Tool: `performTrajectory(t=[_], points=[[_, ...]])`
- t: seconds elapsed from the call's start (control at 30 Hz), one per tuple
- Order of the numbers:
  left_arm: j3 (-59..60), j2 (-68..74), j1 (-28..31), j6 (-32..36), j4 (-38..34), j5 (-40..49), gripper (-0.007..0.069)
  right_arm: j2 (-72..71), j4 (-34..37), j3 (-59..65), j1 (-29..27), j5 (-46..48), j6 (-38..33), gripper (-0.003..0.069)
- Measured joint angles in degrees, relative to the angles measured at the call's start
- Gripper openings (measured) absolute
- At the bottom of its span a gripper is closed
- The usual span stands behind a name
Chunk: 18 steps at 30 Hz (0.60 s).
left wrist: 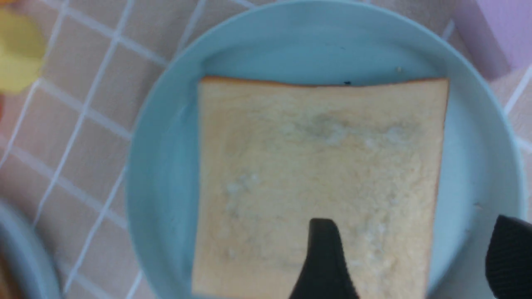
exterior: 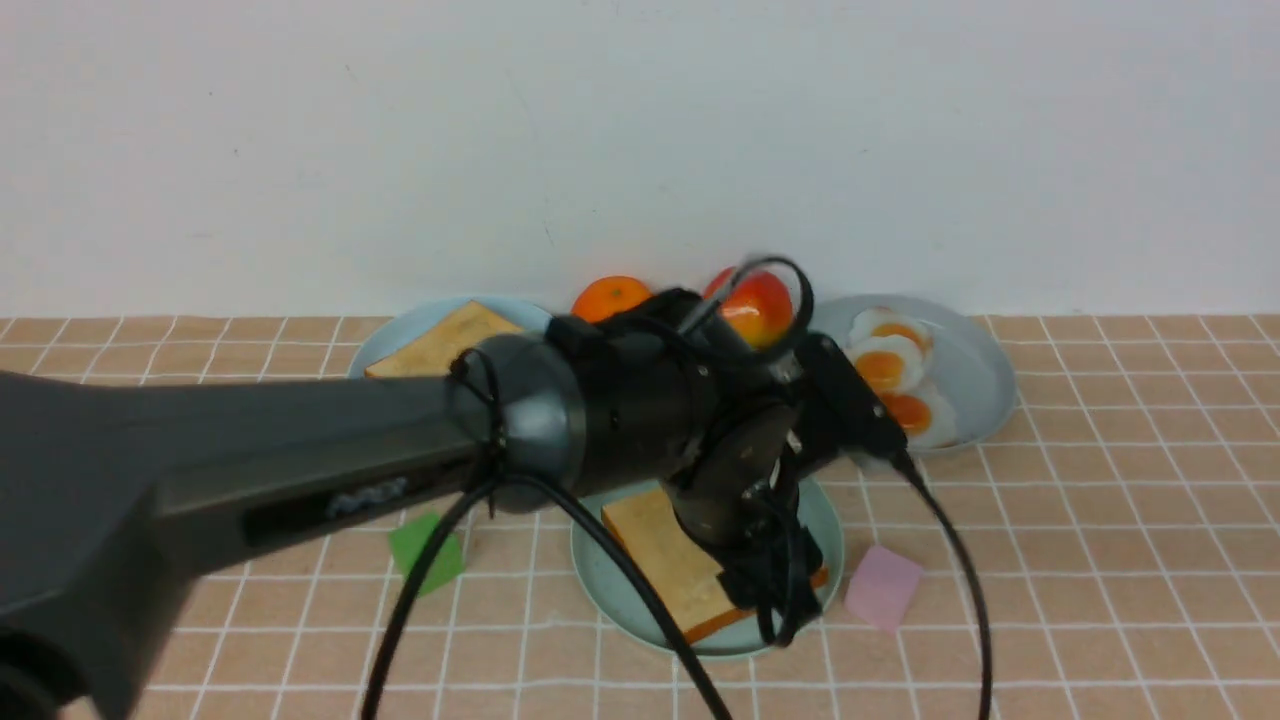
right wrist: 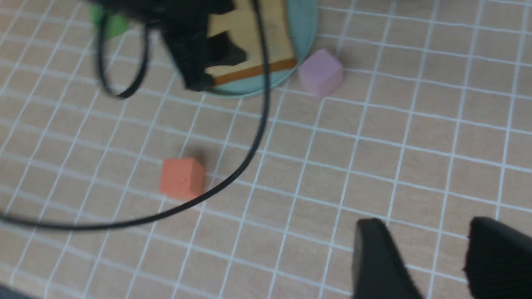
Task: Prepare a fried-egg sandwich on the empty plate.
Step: Use the right arm to grab a fried egg
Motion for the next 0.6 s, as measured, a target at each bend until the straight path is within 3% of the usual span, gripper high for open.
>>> performTrajectory(t=[0.1,0.17,0.2,0.23,0.3,0.5,0.6], points=[[-1.9,-4.2,0.0,-5.6,-0.7,1.5,0.0433,5.2,-0.4,0.0,0.0,-2.3,1.6,0.0395],[-2.9,-9.7,0.0,-11.6,-1.0,2.4,0.0307,10.7,0.2,0.0,0.0,-5.8,2.4,0.0411],[-3.1,-13.6,0.0,-14.5,-1.0,3.0,0.0204,14.0,0.6,0.0,0.0,-8.4,2.4,0.0414],[-3.1,-14.2,0.0,-14.9,-1.0,3.3,0.0174,15.1,0.7,0.0,0.0,-9.4,2.4,0.0414],[-3.2,-20.8,0.0,-17.4,-1.0,5.4,0.0017,23.0,0.8,-0.9,0.0,-15.7,2.4,0.0415],[0.9,-34.0,0.0,-18.5,-2.0,6.3,-0.0013,40.0,0.8,-8.2,0.0,-22.4,2.4,0.0415],[10.6,-45.1,0.0,-18.7,-3.8,3.1,-0.0013,51.8,0.9,-16.3,0.0,-23.3,1.4,0.0415]])
